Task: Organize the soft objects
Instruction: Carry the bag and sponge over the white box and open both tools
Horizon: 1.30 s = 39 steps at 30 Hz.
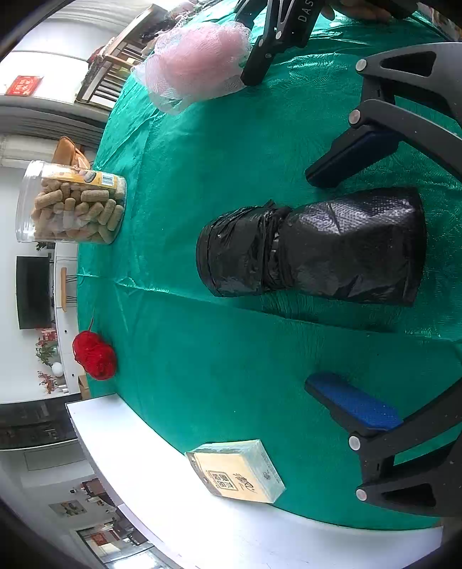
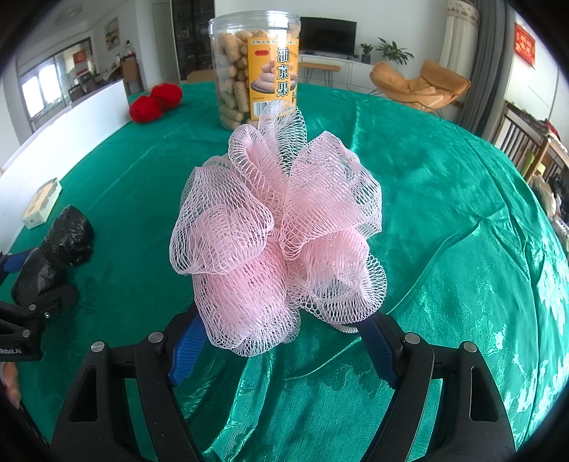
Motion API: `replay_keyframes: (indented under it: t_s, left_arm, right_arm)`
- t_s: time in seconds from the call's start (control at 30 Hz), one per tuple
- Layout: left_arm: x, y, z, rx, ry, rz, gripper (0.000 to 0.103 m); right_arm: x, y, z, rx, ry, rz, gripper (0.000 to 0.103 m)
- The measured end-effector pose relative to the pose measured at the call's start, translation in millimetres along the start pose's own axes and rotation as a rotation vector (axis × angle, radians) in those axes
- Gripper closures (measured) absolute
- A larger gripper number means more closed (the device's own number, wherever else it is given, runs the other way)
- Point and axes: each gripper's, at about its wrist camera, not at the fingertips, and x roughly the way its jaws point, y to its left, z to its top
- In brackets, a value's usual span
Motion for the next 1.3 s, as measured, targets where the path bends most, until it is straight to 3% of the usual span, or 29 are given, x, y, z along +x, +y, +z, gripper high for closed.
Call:
replay_keyframes:
  t_s: [0.53, 0.63, 0.77, 0.93, 1.0, 1.03, 1.07, 1.1, 1.13, 1.17, 1.2, 1.3]
  left_arm:
    - [-1.8, 0.0, 0.1, 0.020, 0.017, -0.015, 0.000]
    - [-4.6, 3.7, -1.3, 0.003, 0.029, -0.022, 0.000]
    - [-12.3, 17.2, 0.8, -0.076, -0.013, -0.092, 0.000]
    - [-7.8, 20.2, 1.9, -0.090, -0.006, -0.100, 0.003]
    - [-8.0, 17.3, 2.8, -0.075, -0.013, -0.107, 0.008]
    - [-8.5, 17.1, 2.7, -0.074, -0.019, -0.106, 0.016]
    - [-9.3, 17.1, 3.2, -0.073, -0.027, -0.102, 0.030]
    - [-9.9, 17.3, 3.8, -0.071, -0.036, -0.109, 0.038]
    - [-10.8, 18.1, 4.4, -0.075, -0.044, -0.134, 0.065]
    - [-11.2, 18.4, 5.1, -0.078, -0.048, -0.134, 0.066]
    - [-12.2, 20.2, 4.8, -0.082, -0.054, -0.125, 0.066]
    - [-18.6, 30.8, 4.3, -0.141, -0.071, -0.164, 0.066]
  right_arm:
    - [-0.3, -1.8, 0.3, 0.001, 0.007, 0.010, 0.022]
    - [-7.8, -3.1, 9.1, -0.063, 0.089, 0.021, 0.022]
    - [-32.8, 2.7, 27.3, -0.164, 0.058, 0.024, 0.022]
    - [-23.1, 26.3, 59.8, -0.265, 0.050, -0.006, 0.022]
    - [-2.9, 33.3, 72.3, -0.271, 0.087, -0.012, 0.022]
    - [4.4, 35.2, 74.3, -0.267, 0.098, -0.011, 0.022]
    - [17.6, 34.6, 78.9, -0.250, 0.124, 0.008, 0.022]
    - [25.1, 33.0, 81.0, -0.226, 0.141, 0.029, 0.024]
    - [30.9, 29.0, 82.4, -0.185, 0.144, 0.061, 0.025]
    - [32.9, 26.7, 83.2, -0.161, 0.139, 0.075, 0.048]
    - [35.3, 24.6, 83.3, -0.144, 0.152, 0.079, 0.081]
    - [18.2, 22.4, 80.2, -0.107, 0.114, 0.108, 0.080]
